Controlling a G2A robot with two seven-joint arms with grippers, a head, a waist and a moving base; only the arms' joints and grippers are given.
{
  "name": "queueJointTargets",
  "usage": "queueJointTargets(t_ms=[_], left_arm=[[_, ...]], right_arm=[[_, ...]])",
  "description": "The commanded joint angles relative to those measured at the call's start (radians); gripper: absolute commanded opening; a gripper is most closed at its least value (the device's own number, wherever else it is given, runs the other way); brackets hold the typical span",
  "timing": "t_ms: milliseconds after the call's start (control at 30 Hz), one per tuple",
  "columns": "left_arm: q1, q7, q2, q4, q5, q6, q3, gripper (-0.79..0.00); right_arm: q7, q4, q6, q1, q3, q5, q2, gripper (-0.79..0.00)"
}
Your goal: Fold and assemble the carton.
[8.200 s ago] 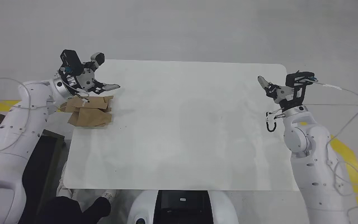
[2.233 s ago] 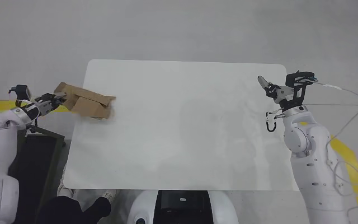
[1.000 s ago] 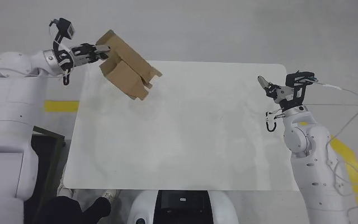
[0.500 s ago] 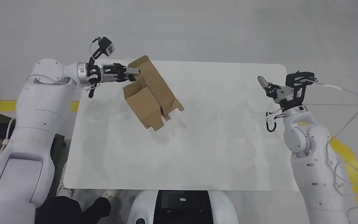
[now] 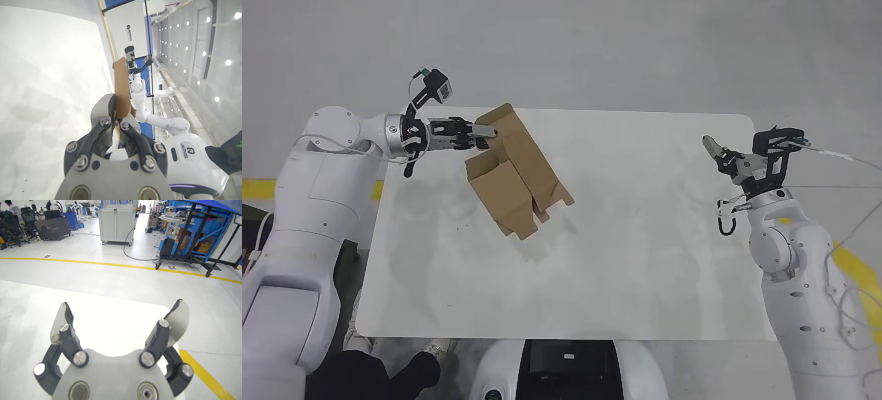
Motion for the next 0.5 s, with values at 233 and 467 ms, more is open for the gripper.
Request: queueJointTargets(t_ms=[233, 467], left_arm=[[0.000, 0.000, 0.000, 0.000, 0.000, 0.000, 0.000, -0.785], [0.000, 0.000, 0.000, 0.000, 0.000, 0.000, 0.000, -0.785]], right_arm=[[0.000, 0.000, 0.000, 0.000, 0.000, 0.000, 0.000, 0.000], [0.003, -0.004, -0.009, -0.006, 0.000, 0.009, 0.000, 0.000]])
